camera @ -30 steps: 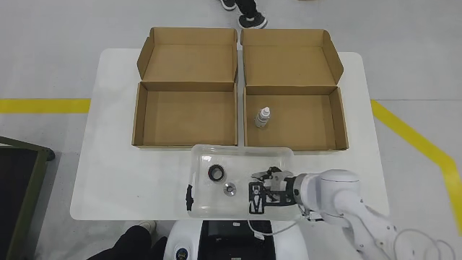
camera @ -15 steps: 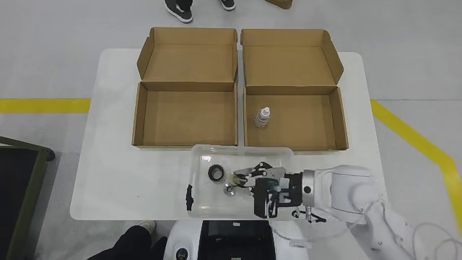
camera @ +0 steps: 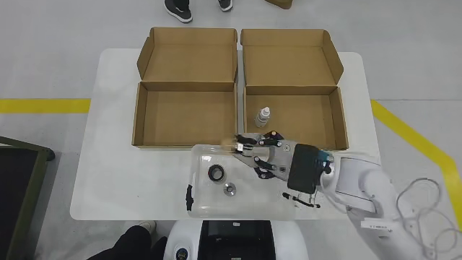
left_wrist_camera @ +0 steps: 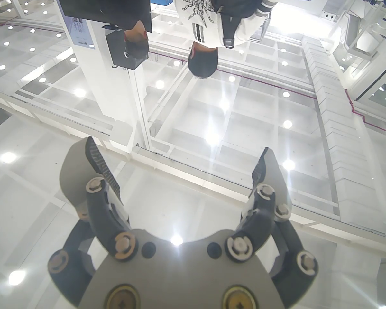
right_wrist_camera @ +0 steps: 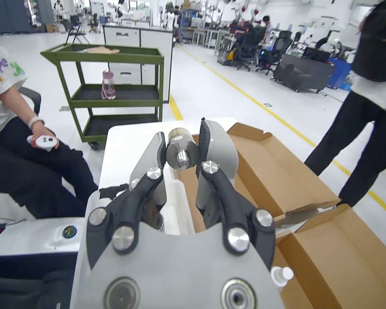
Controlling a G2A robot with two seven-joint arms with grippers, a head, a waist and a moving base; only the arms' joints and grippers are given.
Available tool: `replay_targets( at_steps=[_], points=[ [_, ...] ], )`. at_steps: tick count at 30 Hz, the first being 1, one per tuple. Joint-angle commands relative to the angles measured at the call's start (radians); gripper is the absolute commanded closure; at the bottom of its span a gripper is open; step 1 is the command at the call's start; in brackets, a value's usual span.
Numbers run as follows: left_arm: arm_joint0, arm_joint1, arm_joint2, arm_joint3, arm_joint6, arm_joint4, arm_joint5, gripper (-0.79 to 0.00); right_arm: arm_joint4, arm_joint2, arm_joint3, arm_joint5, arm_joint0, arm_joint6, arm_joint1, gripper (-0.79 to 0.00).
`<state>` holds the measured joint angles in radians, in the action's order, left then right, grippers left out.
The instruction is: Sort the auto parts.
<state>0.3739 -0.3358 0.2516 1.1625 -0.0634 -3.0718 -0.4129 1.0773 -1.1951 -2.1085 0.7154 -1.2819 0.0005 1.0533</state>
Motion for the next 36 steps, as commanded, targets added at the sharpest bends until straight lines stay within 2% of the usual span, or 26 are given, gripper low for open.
replay_targets(
  at_steps=[1,14,36],
  points=[
    [0.000,0.000,0.000,0.000,0.000,0.000,0.000,-0.785,-0.016,-0.009,0.000,-0.023,0.006,-0.032,0.003,0.000],
    [0.000,0.000,0.000,0.000,0.000,0.000,0.000,-0.785,-0.090,-0.104,-0.042,-0.097,0.023,-0.161,0.011,0.000],
    [0.000,0.000,0.000,0.000,0.000,0.000,0.000,-0.785,-0.074,-0.186,-0.072,-0.095,0.018,-0.191,0.017,0.000]
  ],
)
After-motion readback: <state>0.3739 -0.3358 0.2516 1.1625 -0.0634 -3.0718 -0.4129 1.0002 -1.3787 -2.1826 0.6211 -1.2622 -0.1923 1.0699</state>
